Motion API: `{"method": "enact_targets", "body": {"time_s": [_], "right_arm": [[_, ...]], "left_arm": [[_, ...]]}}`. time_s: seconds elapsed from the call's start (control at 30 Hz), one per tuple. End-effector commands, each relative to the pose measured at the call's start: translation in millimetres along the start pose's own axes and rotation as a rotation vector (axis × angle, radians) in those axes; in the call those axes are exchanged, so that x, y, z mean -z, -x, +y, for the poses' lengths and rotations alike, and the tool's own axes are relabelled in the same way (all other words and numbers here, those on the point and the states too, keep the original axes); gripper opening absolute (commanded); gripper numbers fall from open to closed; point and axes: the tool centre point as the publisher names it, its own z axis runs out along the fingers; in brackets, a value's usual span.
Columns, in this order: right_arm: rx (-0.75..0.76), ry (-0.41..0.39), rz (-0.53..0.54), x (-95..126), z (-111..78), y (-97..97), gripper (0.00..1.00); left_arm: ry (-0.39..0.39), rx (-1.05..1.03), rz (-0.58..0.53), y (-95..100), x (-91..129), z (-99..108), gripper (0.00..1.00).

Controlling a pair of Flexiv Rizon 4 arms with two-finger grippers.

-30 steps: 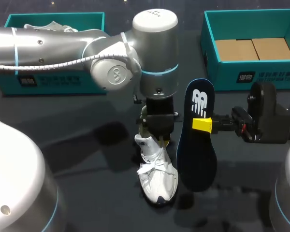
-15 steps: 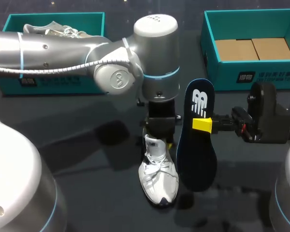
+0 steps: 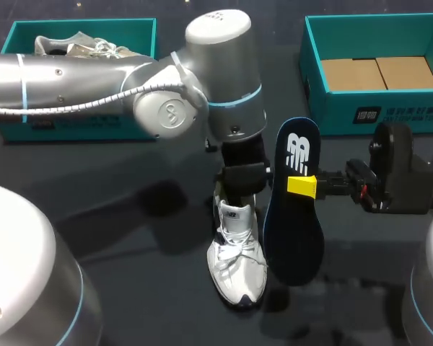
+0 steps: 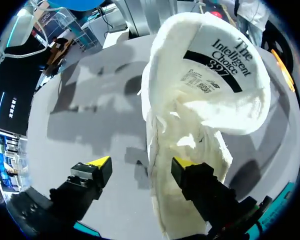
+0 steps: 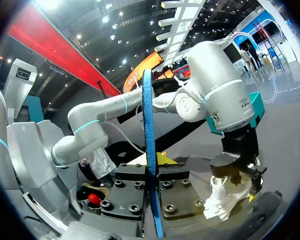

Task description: Take the shoe out of the shoebox, open the shoe tongue, remove and reinsert the insole, then place the shoe into the shoebox

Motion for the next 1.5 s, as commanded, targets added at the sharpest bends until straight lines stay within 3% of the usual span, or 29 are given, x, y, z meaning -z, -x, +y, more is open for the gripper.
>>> {"method": "enact_targets", "body": {"time_s": [0.03,0.3,0.77,1.17,1.43,1.5], "right_arm": [[0.0,0.001,-0.006,0.1,-1.2,-2.8,0.0],[0.0,0.001,-0.006,0.1,-1.2,-2.8,0.0],[0.0,0.001,-0.006,0.1,-1.2,-2.8,0.0],[0.0,0.001,-0.006,0.1,-1.2,-2.8,0.0],[0.0,0.001,-0.006,0.1,-1.2,-2.8,0.0],[-0.031,-0.001,0.004,11.1,6.0,5.1,0.0]], "left_arm": [[0.027,-0.005,-0.144,-11.4,34.7,-7.0,1.0],[0.076,-0.066,-0.462,11.9,109.0,-14.2,1.0],[0.076,-0.066,-0.462,11.9,109.0,-14.2,1.0],[0.249,-0.108,-0.786,23.7,155.0,-4.9,1.0],[0.291,-0.103,-0.954,27.1,189.6,-3.1,1.0],[0.303,-0.102,-0.981,26.4,196.1,-1.3,1.0]]}}
